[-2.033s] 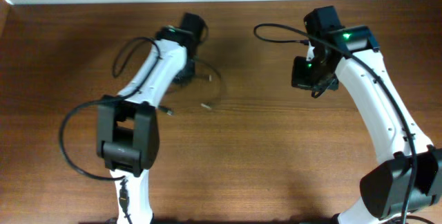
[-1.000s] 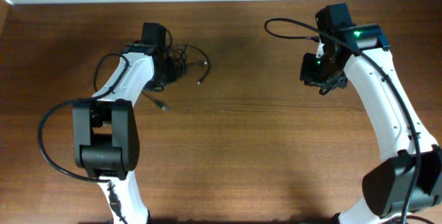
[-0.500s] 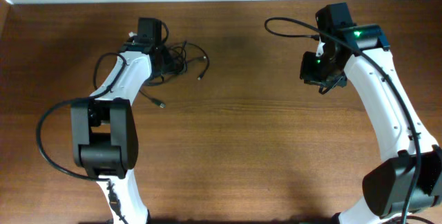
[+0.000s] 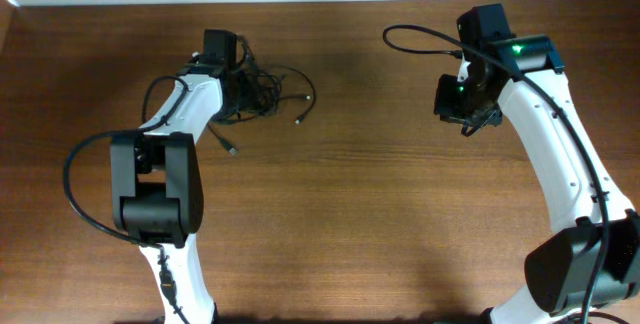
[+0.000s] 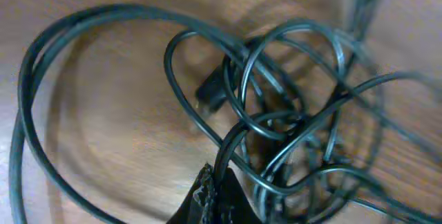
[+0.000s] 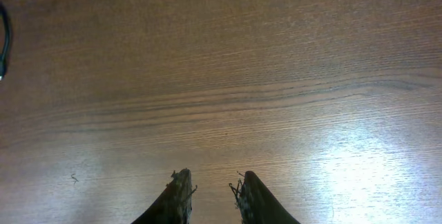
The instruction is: Untangle cables
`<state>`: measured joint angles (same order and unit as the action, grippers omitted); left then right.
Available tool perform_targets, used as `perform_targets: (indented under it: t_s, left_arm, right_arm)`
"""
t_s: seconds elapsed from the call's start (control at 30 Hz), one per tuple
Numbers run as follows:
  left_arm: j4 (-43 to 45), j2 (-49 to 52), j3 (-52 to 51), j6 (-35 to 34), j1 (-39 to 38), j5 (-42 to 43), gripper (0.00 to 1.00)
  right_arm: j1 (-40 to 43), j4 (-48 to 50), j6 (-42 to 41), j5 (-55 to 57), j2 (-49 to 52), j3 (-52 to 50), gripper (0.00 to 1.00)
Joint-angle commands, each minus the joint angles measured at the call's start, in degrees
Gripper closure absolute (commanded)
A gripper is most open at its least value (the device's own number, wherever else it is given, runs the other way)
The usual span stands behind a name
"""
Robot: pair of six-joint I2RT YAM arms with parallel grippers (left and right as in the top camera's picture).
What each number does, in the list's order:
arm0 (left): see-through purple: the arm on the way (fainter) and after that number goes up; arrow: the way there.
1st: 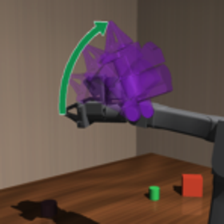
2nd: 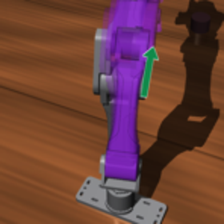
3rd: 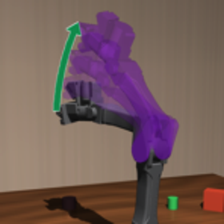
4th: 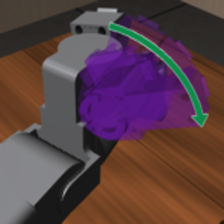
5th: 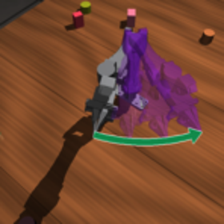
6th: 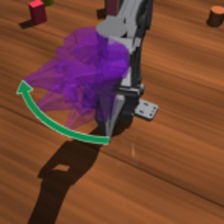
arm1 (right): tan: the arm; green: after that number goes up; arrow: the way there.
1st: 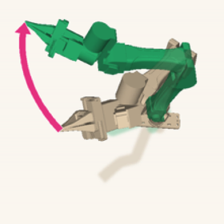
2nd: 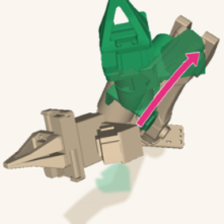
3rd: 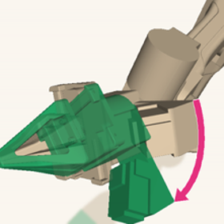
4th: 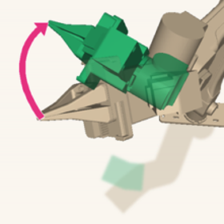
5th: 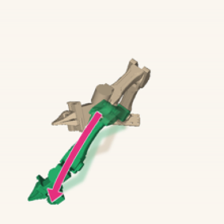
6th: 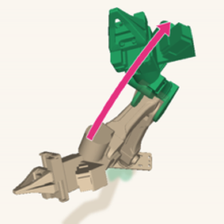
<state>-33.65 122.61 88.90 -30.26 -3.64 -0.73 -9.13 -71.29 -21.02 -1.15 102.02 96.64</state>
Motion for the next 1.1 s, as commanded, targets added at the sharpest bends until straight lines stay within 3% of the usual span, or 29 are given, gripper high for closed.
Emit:
perform_targets:
  t_s: [0.0,0.03,0.07,0.17,0.27,0.37,0.47,0.7,0.73,0.8,0.87,0.93,1.07]
  left_arm:
    - [-0.37,-5.88,7.23,12.44,0.28,24.83,1.00]
    - [-0.20,-8.81,8.81,13.46,0.28,36.11,1.00]
    - [-0.20,-10.71,9.31,13.75,0.28,41.24,1.00]
    - [-3.52,-12.61,9.29,18.64,0.28,47.04,1.00]
    - [-9.62,-12.61,9.29,25.86,0.28,47.06,1.00]
    - [-11.63,-12.61,9.29,25.83,0.28,49.79,1.00]
    - [-11.72,-12.61,9.29,25.81,0.28,57.64,1.00]
    - [-11.67,-12.61,9.29,25.79,-1.22,63.34,1.00]
    - [-11.65,-12.61,9.29,25.79,-1.25,63.78,1.00]
    - [-11.63,-12.59,9.29,25.79,-1.22,63.78,1.00]
    - [-10.62,-12.61,9.29,25.77,-0.92,63.80,1.00]
    - [-8.39,-12.61,9.29,23.47,1.68,63.67,1.00]
    - [-7.52,-12.61,9.31,23.45,10.08,48.39,1.00]
  right_arm:
    - [0.13,1.92,4.87,-8.48,-0.26,0.00,0.75]
    - [0.13,4.11,10.64,-19.96,-0.26,0.02,0.76]
    - [0.13,6.16,13.81,-28.46,-0.26,0.02,0.76]
    - [-0.79,12.39,13.62,-39.91,-0.26,0.02,0.76]
    - [-5.40,18.18,9.18,-40.44,-0.26,0.02,0.75]
    - [-9.57,22.32,4.02,-36.15,-0.26,0.02,0.61]
    - [-10.80,22.99,2.08,-33.73,-0.26,0.02,0.59]
    - [-11.54,25.24,-2.01,-31.61,2.29,0.02,0.60]
    - [-12.07,25.24,-2.03,-31.56,2.99,0.02,0.61]
    - [-12.68,24.83,-2.03,-30.67,3.80,0.02,0.75]
    - [-12.59,23.91,-2.01,-28.33,3.87,0.02,0.96]
    - [-12.50,20.37,-1.99,-21.16,3.80,0.02,0.96]
    - [-8.04,12.00,-1.97,-9.90,3.67,0.04,0.96]
